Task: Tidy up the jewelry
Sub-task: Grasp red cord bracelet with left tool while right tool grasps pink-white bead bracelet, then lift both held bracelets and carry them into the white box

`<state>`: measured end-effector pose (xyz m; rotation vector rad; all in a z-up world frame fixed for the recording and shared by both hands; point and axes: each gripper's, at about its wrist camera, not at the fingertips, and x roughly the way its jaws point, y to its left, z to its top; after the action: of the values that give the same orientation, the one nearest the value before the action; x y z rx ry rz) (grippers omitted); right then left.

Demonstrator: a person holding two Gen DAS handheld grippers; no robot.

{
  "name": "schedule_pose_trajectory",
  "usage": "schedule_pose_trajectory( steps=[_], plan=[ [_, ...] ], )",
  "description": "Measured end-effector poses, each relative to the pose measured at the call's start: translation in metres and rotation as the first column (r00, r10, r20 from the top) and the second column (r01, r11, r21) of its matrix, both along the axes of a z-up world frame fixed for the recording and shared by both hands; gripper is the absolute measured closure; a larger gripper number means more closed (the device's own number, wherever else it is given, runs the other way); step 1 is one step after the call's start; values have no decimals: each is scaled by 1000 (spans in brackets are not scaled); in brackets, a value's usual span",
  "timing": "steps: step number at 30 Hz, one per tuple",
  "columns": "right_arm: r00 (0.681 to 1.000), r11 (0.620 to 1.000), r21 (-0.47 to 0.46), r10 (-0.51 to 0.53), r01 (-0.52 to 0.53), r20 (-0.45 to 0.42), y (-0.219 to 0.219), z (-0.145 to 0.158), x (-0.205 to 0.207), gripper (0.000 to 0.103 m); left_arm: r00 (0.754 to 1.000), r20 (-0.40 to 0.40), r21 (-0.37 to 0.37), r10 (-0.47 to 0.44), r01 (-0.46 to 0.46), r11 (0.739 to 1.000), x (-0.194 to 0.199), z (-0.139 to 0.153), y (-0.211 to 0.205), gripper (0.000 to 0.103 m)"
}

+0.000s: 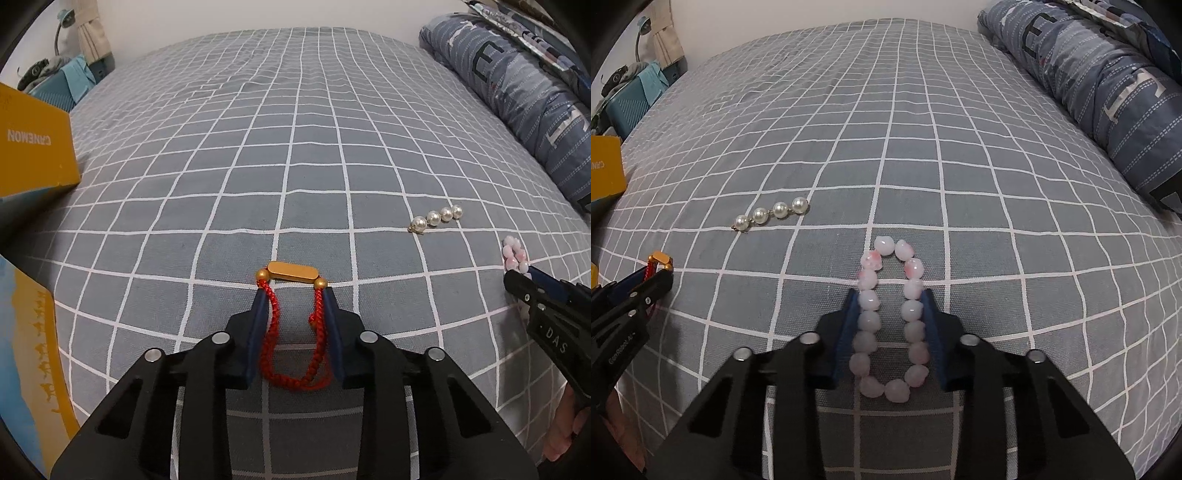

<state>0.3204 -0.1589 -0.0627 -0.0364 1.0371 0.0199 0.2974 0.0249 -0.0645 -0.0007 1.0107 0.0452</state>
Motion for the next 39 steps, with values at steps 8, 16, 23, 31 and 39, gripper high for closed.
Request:
schedule_pose_trajectory(
  steps=[8, 16, 23, 31, 39],
  plan=[
    [1000, 1000, 13, -11, 10, 12, -1, 4, -2, 85, 1000, 17, -5, -5, 5, 1000, -4, 7, 1, 89],
    [999, 1000, 25, -18, 17, 42, -2, 17, -9, 86, 999, 32, -16, -9, 9, 1000, -11, 18, 0, 95],
    [998, 1000, 27, -16, 15, 62, 1, 27, -18, 86, 999, 46, -23, -15, 17, 1000, -18, 29, -3, 95],
    [995, 999, 37, -11, 8, 102, 4, 51, -32, 86, 997, 69, -25, -17, 19, 1000, -31, 47, -3, 96],
    [991, 999, 39, -8, 3, 134, 7, 71, -48, 86, 996, 92, -24, -17, 19, 1000, -46, 66, -3, 96]
  ],
)
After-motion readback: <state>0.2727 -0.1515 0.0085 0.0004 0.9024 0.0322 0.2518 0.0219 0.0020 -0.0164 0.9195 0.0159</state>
